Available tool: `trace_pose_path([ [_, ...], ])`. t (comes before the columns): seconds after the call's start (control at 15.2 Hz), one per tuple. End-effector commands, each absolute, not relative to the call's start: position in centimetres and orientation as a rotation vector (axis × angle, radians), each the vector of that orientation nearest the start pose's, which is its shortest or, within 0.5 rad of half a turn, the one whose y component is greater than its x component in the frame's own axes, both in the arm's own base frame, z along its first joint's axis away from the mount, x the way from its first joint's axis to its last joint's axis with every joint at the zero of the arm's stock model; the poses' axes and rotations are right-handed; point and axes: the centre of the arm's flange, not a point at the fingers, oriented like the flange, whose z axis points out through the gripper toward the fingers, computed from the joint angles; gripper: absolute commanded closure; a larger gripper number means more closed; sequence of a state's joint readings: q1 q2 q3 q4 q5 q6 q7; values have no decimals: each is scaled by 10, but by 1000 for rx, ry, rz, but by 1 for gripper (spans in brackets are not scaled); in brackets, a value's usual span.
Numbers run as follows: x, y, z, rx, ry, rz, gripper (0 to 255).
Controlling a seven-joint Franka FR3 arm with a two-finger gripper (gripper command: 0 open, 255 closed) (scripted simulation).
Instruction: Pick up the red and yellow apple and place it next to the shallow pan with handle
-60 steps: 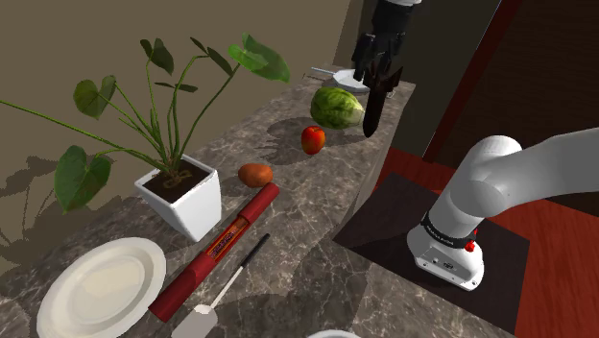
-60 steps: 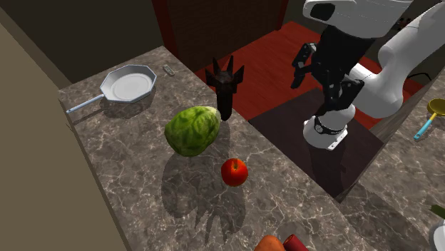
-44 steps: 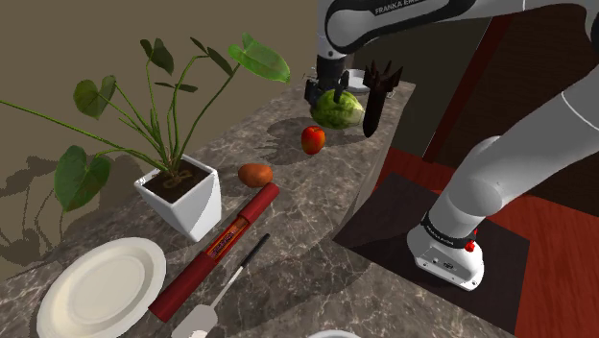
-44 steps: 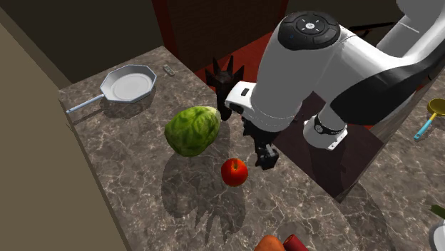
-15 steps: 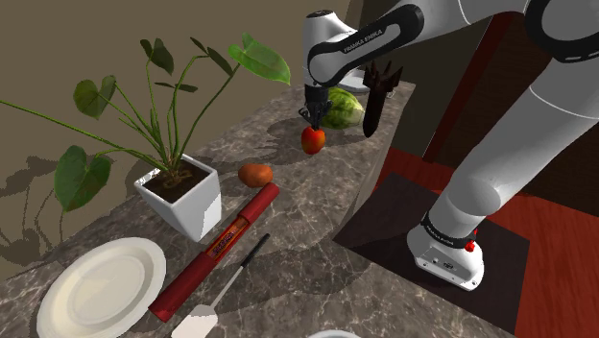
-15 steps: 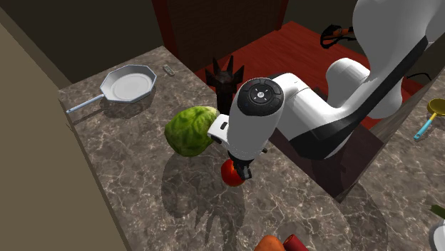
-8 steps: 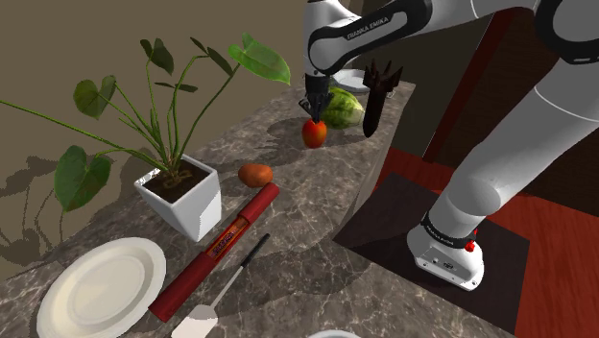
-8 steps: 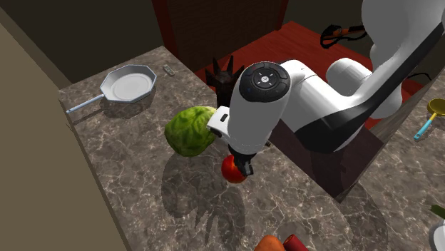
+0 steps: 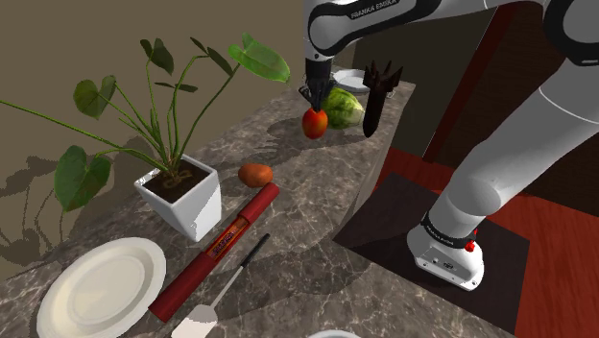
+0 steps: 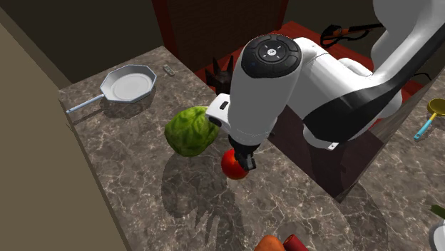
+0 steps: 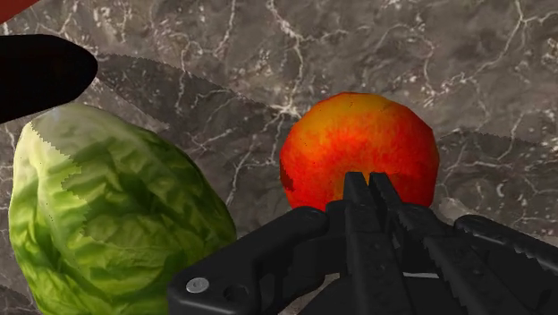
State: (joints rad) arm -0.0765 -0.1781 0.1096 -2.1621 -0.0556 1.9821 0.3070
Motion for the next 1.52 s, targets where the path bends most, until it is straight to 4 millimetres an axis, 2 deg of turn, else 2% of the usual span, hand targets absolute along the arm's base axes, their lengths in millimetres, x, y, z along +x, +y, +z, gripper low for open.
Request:
trace_pose_path([
  [0.0, 497, 14, 484, -3186, 406, -14, 255],
  [1.32, 497, 14, 588, -3186, 406, -14, 255],
  [1.45, 498, -12, 588, -3186, 406, -14, 255],
])
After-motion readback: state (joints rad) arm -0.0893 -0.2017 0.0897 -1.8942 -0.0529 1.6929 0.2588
